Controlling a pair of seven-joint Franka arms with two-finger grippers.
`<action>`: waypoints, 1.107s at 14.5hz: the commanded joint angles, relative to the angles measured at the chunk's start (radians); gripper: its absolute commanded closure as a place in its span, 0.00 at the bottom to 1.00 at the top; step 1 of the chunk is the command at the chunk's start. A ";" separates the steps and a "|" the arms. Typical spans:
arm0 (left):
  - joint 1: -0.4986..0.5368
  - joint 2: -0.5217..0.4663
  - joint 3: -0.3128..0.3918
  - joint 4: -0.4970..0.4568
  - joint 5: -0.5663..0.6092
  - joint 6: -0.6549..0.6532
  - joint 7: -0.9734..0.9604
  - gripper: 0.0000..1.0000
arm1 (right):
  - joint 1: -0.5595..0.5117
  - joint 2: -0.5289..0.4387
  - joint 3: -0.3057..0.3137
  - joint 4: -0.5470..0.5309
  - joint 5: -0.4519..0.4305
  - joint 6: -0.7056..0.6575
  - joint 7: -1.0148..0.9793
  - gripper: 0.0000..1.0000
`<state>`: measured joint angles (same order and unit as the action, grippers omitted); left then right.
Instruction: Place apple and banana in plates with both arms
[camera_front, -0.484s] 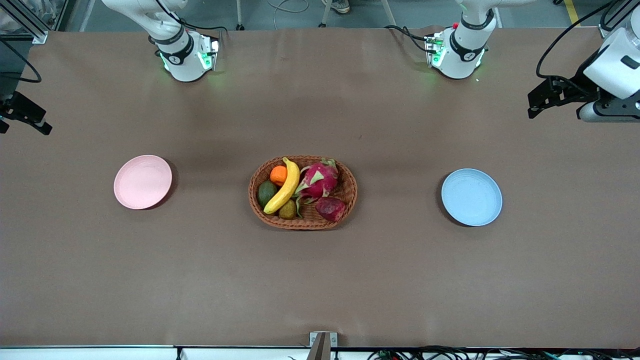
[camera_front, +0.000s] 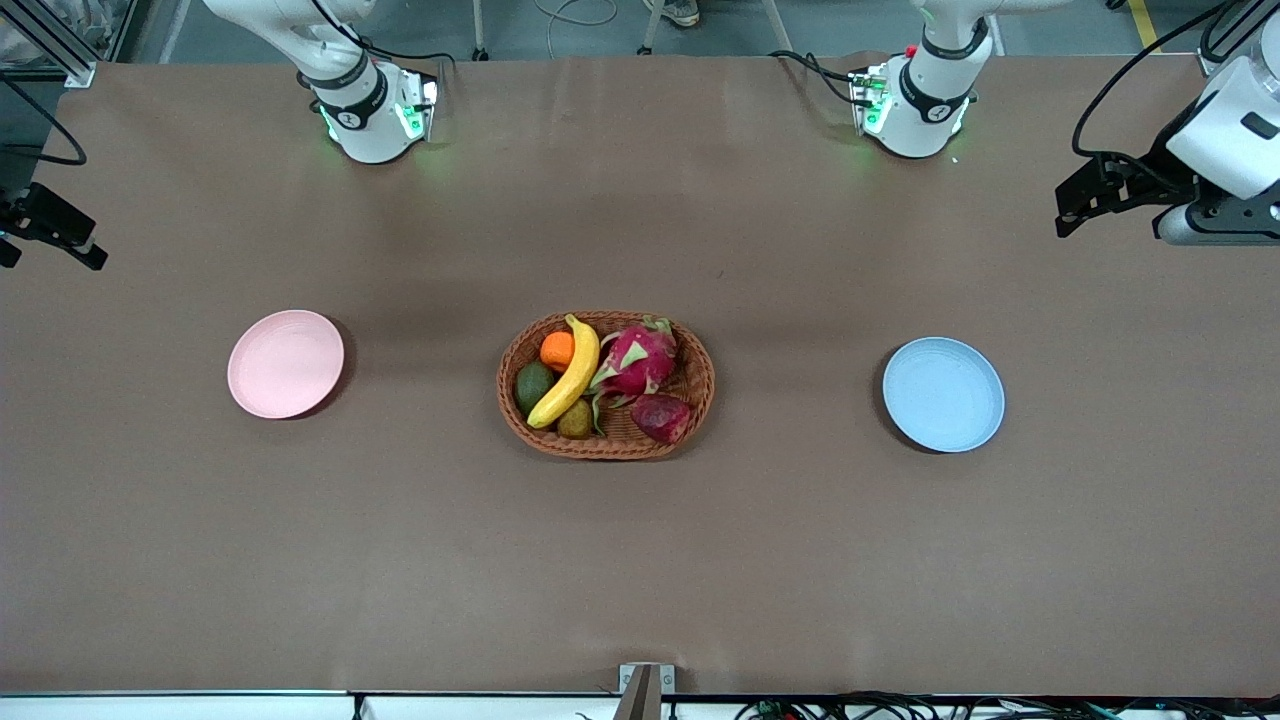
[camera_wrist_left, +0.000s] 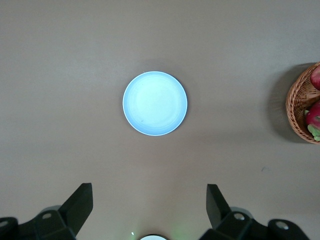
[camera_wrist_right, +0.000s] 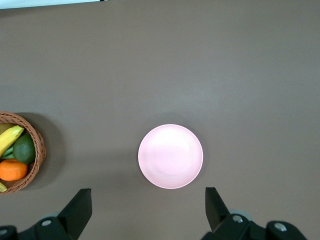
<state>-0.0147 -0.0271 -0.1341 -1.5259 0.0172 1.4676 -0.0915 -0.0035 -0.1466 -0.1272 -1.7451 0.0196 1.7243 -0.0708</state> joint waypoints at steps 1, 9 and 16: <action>-0.013 0.051 -0.010 0.023 -0.011 0.028 -0.008 0.00 | -0.006 -0.008 0.003 -0.004 -0.018 0.008 -0.007 0.00; -0.088 0.248 -0.104 0.007 -0.079 0.261 -0.344 0.00 | -0.040 -0.008 0.049 -0.004 -0.017 -0.002 -0.007 0.00; -0.286 0.435 -0.105 0.012 -0.083 0.482 -0.776 0.00 | -0.032 -0.004 0.049 0.002 -0.009 -0.008 0.008 0.00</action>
<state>-0.2619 0.3630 -0.2424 -1.5331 -0.0568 1.8970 -0.7728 -0.0203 -0.1465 -0.0940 -1.7446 0.0188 1.7158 -0.0702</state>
